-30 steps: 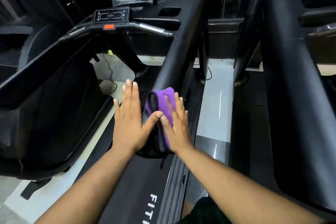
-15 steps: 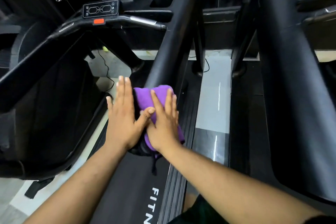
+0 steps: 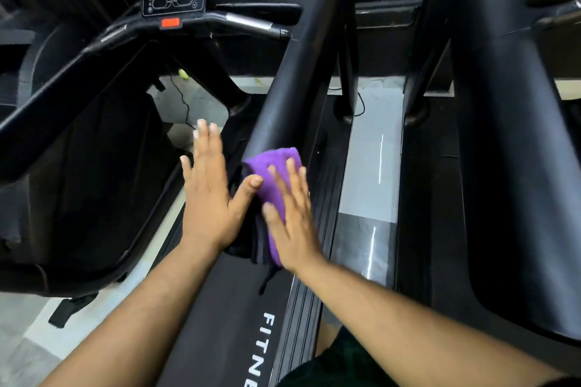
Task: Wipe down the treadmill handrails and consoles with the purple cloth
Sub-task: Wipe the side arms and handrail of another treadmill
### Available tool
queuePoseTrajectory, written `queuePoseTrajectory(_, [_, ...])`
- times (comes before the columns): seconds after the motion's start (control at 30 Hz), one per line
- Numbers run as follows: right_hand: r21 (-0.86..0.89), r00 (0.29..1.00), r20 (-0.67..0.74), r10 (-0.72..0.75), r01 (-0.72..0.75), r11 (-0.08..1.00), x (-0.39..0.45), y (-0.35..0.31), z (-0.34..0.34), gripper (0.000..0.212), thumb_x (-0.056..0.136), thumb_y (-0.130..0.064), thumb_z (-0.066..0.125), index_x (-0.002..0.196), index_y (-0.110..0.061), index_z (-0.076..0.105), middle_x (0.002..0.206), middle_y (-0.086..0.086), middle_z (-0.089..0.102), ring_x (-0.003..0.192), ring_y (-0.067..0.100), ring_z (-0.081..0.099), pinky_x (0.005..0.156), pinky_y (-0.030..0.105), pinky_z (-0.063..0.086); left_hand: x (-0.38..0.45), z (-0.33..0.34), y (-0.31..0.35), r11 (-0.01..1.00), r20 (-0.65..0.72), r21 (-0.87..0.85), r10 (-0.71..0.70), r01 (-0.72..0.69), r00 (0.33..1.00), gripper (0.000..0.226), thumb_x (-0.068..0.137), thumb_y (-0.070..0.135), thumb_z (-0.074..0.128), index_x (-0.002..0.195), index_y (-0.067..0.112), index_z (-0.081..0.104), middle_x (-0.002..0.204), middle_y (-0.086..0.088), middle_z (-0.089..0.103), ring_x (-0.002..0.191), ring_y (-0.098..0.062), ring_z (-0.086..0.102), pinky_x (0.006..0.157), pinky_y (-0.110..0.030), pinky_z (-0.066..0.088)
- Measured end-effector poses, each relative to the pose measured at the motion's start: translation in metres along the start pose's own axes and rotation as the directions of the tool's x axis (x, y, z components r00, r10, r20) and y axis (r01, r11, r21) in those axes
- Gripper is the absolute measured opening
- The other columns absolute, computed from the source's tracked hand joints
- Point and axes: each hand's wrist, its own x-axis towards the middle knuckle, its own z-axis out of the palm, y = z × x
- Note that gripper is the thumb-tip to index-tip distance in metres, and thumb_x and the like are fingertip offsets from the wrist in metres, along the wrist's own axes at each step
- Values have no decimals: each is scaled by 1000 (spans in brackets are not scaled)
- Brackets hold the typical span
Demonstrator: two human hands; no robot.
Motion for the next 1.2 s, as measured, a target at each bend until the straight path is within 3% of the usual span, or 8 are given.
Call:
queuePoseTrajectory(0.17, [272,879,-168,447,-394,878,100,9,-12,61,107,-42,45,162,-27,24,172,1,4,157,15,8,128,41,13,8,2,1,979,192,205,-46,6,980,111,84,91,20,165,19,-1,171,7,-13,155,-4,-18,128,-53,-4])
queuePoseTrajectory(0.27, [226,900,-154,408,-370,901,58,-11,2,78,97,-63,44,162,-40,9,172,-5,-7,157,10,-6,127,32,2,8,3,2,981,237,194,-66,19,969,115,79,96,14,165,21,-2,170,9,-13,155,-3,-17,128,-50,-5])
queuePoseTrajectory(0.37, [192,922,-69,381,-362,912,19,-21,13,82,96,-63,50,159,-51,1,170,-14,-15,155,5,-15,124,31,-2,12,3,2,982,283,186,-87,35,955,116,76,98,11,165,25,-5,171,9,-15,155,-2,-17,128,-47,-8])
queuePoseTrajectory(0.63, [316,807,-137,575,-515,797,164,22,-23,73,103,-53,47,164,-27,15,172,4,8,158,20,8,128,46,12,19,5,3,963,345,270,-109,13,932,116,74,99,6,164,28,-10,171,9,-17,156,-5,-15,126,-48,-10])
queuePoseTrajectory(0.7, [171,860,-132,492,-470,866,147,9,-21,75,103,-54,45,164,-32,8,172,3,0,159,21,-1,128,45,4,19,6,3,968,340,251,-106,18,935,118,73,100,6,163,27,-12,171,10,-17,156,-5,-16,127,-49,-9])
queuePoseTrajectory(0.83, [-233,984,65,167,-148,961,80,-23,-9,74,97,-63,38,159,-49,1,169,-14,-20,154,14,-26,122,51,-3,17,4,2,990,293,120,-106,74,950,112,75,98,14,157,32,-22,168,13,-23,153,1,-22,125,-40,-13])
queuePoseTrajectory(1.0, [-355,974,94,205,-160,921,165,-15,-30,61,104,-54,42,160,-45,21,171,-12,-8,157,19,-16,118,71,13,20,3,2,983,320,170,-125,73,939,121,69,102,7,161,28,-17,168,13,-24,153,0,-23,127,-45,-13])
queuePoseTrajectory(1.2, [-394,976,80,201,-154,906,157,-21,-26,64,103,-57,42,160,-45,16,171,-11,-9,156,16,-18,121,68,3,42,9,2,966,316,258,-105,21,943,128,64,103,-4,162,22,-18,167,9,-26,154,-4,-22,124,-49,-15])
